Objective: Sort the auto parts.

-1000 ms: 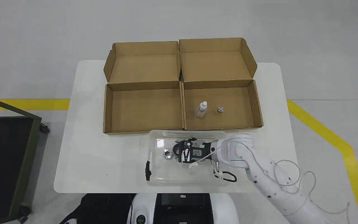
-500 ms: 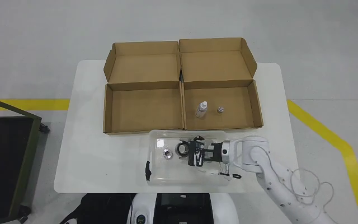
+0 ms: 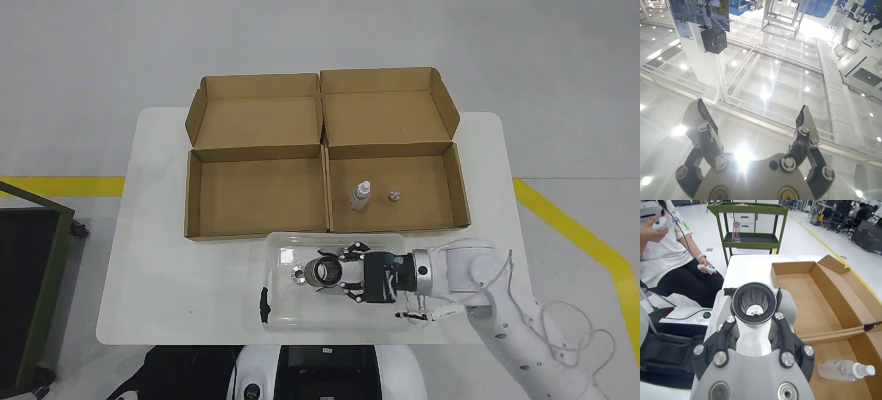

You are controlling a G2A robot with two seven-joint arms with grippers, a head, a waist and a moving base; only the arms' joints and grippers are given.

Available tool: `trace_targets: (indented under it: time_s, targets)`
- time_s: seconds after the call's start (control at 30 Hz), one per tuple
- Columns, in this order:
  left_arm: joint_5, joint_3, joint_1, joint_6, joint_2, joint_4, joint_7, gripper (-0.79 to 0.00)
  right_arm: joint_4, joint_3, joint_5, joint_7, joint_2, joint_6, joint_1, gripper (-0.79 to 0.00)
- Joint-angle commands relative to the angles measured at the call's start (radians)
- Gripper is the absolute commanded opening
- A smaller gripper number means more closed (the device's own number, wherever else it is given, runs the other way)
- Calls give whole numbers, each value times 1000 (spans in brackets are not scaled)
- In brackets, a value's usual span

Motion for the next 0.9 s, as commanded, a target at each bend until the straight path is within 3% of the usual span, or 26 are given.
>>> trace_targets:
  time_s: [0.0,0.43,0.87]
  targets:
    - [0,0,0,0,0,0,0,0,-7,19,26,-14,1,11,4,-785]
    - [0,0,0,0,0,0,0,0,-32,174,163,-84,16,63,-13,-785]
    - [0,0,0,0,0,0,0,0,-51,246,214,-115,24,54,-59,-785]
